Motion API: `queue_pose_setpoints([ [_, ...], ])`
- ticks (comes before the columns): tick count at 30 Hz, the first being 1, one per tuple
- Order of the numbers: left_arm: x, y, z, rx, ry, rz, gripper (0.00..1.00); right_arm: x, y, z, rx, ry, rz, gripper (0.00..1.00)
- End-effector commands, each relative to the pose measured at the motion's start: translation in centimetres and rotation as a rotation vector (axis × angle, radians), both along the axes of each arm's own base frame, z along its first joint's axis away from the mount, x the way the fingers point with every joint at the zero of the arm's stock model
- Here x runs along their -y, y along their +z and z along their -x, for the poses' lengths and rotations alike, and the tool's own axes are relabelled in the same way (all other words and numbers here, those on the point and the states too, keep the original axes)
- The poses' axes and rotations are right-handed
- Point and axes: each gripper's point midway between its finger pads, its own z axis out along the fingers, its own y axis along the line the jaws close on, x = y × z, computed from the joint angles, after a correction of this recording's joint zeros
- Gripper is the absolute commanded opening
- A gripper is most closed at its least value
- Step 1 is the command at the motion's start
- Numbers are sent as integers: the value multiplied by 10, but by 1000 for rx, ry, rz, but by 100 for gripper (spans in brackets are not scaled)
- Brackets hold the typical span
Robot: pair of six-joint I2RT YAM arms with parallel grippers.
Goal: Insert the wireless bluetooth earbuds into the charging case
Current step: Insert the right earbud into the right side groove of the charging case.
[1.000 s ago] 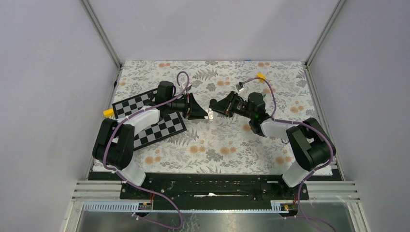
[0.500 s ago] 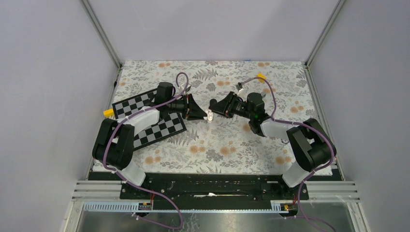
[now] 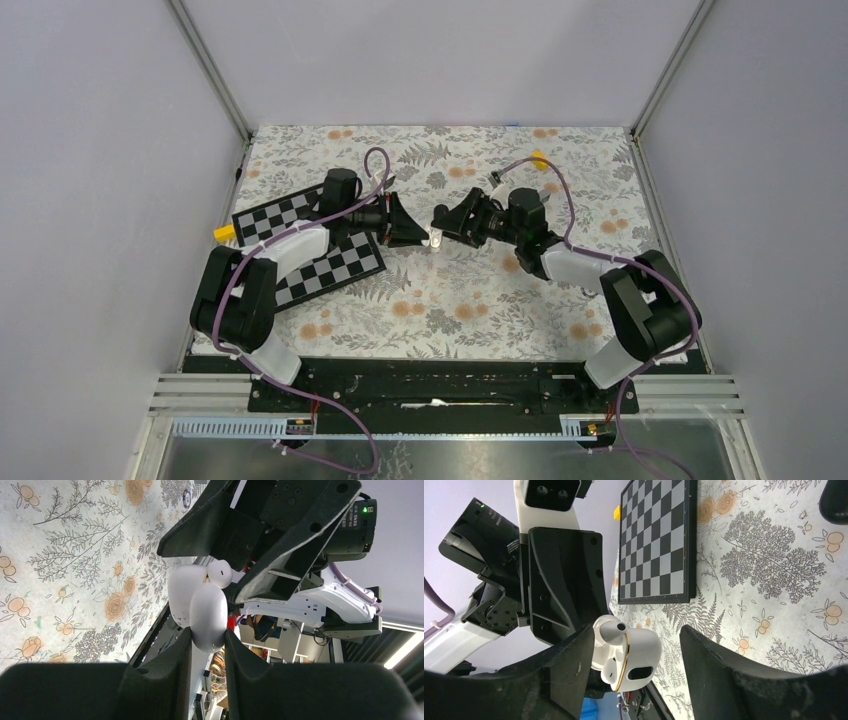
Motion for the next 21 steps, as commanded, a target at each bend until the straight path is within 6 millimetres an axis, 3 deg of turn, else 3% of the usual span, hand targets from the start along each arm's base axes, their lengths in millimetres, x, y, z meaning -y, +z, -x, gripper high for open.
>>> queue_pose_setpoints([
  [1, 0, 23, 0, 99, -25, 46, 0, -1, 40, -4, 127, -5, 8, 71],
  [9, 0, 21, 1, 98, -25, 42, 0, -1, 53, -9, 179, 15, 67, 77],
  [21, -1, 22, 1, 101, -23, 39, 0, -10, 65, -8, 222, 78, 53, 72],
])
